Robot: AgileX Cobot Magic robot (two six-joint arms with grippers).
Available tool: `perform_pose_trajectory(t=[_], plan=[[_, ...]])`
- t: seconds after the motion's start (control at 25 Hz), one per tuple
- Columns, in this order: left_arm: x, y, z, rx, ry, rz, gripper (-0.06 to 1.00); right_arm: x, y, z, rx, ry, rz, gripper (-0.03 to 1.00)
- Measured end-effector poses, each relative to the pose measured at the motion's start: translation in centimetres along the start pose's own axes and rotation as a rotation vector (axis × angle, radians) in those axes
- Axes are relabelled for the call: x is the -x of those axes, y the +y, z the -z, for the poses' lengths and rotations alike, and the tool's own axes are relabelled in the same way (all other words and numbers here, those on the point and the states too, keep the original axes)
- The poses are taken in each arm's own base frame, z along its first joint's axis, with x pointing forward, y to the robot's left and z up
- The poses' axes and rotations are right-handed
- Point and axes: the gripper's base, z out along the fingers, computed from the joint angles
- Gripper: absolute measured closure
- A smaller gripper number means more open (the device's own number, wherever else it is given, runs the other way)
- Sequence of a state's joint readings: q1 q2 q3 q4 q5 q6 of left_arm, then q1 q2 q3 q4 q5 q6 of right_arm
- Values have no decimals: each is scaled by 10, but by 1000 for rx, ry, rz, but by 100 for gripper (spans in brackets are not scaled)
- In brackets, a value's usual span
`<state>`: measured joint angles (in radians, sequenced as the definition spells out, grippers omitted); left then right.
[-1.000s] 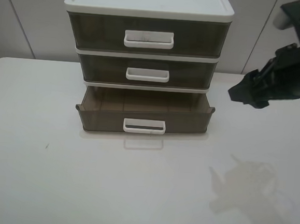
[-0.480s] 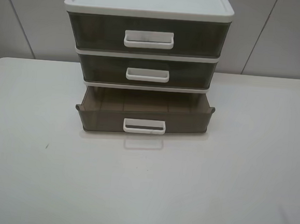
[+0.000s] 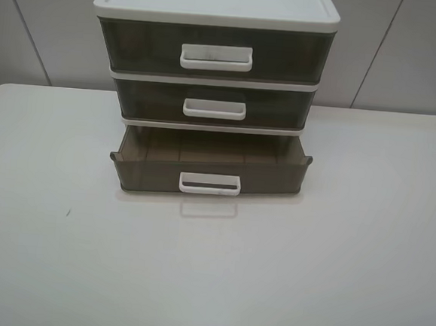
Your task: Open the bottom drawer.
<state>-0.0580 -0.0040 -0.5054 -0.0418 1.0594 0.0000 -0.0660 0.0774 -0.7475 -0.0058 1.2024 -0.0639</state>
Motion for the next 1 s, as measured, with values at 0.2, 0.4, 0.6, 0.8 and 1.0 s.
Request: perform_pose_trajectory(t=[0.2, 0.4, 0.6, 0.8, 1.0], plan=[[0, 0, 0, 0, 0, 0, 20, -9, 1, 8, -2, -35, 0, 33], [0, 0, 0, 0, 0, 0, 20, -20, 0, -11, -9, 16, 4, 33], [0, 0, 0, 0, 0, 0, 20, -31, -1, -37, -28, 39, 17, 33], [0, 0, 0, 0, 0, 0, 20, -36, -1, -40, -41, 15, 23, 33], [0, 0, 0, 0, 0, 0, 20, -36, -1, -40, -48, 12, 18, 33]])
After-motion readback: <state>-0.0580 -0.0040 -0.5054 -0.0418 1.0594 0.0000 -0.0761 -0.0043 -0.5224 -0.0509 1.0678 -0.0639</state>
